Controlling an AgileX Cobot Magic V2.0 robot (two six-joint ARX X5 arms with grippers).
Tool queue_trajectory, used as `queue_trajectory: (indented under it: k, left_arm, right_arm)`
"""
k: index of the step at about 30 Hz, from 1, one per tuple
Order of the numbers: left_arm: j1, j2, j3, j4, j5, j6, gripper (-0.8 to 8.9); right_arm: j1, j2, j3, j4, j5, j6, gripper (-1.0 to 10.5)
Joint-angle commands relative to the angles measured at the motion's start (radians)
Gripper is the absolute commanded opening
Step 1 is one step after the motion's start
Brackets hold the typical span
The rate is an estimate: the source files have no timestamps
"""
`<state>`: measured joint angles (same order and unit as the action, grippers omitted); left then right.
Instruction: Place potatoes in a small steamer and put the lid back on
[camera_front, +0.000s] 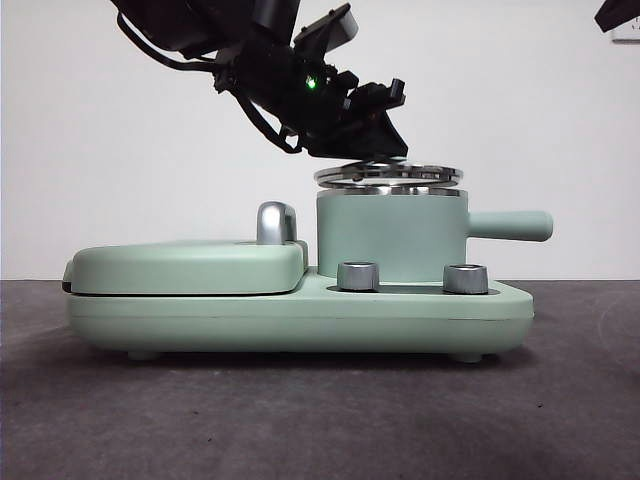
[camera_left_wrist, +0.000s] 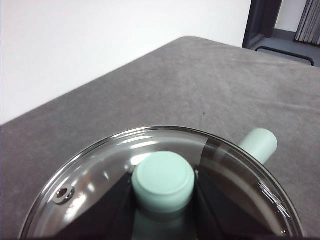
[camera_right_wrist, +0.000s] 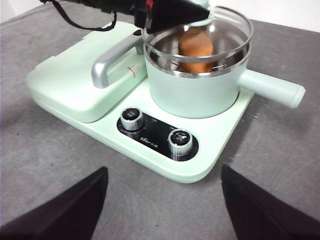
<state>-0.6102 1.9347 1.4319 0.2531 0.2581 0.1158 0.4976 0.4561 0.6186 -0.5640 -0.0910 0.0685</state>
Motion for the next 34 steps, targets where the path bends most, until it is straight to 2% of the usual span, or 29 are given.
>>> queue_trajectory:
  k: [1, 26, 34]
  left_arm:
    - [-0.010, 0.017, 0.033, 0.031, 0.005, 0.007, 0.14]
    - [-0.010, 0.017, 0.033, -0.021, 0.031, 0.007, 0.14]
    - [-0.009, 0.029, 0.033, -0.021, 0.031, 0.029, 0.14]
  right_arm:
    - [0.007, 0.005, 0.004, 0.008, 0.015, 0.011, 3.6]
    - [0.007, 0.005, 0.004, 0.008, 0.015, 0.011, 3.6]
    - [0.007, 0.005, 0.004, 0.008, 0.015, 0.011, 3.6]
